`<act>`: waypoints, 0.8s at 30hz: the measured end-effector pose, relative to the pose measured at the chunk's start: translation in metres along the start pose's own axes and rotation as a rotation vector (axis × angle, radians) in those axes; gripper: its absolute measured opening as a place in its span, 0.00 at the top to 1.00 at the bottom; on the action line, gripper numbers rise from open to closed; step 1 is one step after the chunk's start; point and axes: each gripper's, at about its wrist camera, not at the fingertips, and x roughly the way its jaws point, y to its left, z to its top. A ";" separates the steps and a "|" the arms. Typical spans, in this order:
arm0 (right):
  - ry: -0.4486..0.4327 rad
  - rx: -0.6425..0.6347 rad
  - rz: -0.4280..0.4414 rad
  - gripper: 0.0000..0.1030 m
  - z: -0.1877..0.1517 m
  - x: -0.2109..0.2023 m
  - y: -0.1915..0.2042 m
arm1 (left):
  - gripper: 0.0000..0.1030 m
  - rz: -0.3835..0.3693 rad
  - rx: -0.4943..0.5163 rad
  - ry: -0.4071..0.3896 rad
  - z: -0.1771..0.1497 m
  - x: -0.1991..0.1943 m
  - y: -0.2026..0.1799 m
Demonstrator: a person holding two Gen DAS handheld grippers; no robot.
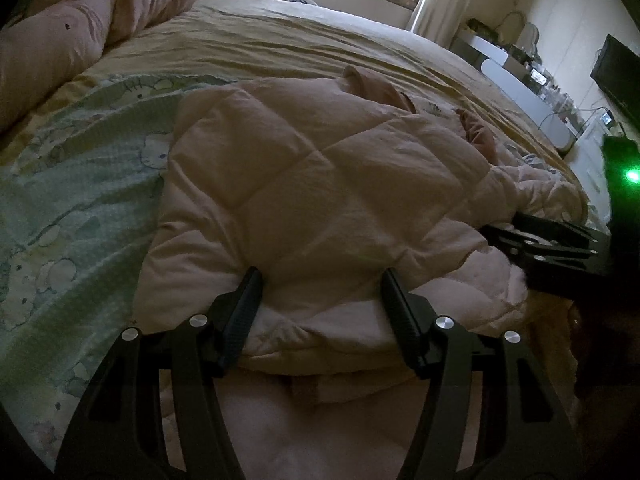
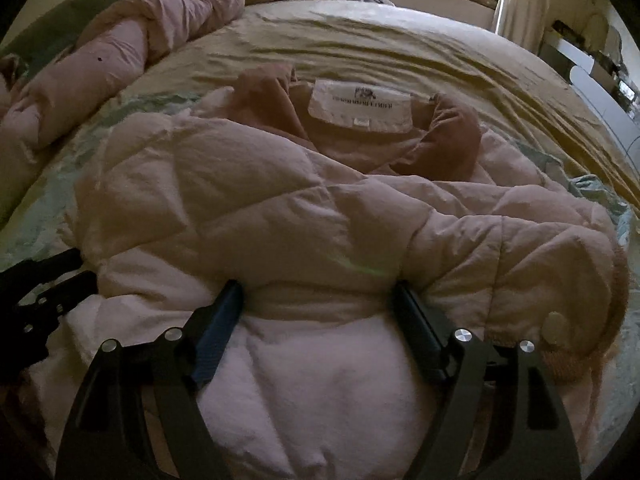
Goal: Fold large clothes
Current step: 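Grasp the pink jacket hem with both tools and fold it up toward the collar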
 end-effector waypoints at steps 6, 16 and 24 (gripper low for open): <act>-0.095 0.041 0.026 0.25 -0.023 -0.042 -0.007 | 0.48 -0.007 -0.008 -0.008 0.003 -0.009 -0.002; -0.011 0.081 0.008 0.22 -0.048 -0.034 -0.016 | 0.44 -0.001 0.011 -0.012 0.001 -0.010 -0.006; -0.111 0.169 0.075 0.08 -0.054 -0.074 -0.028 | 0.20 -0.017 0.019 -0.045 0.007 -0.033 -0.013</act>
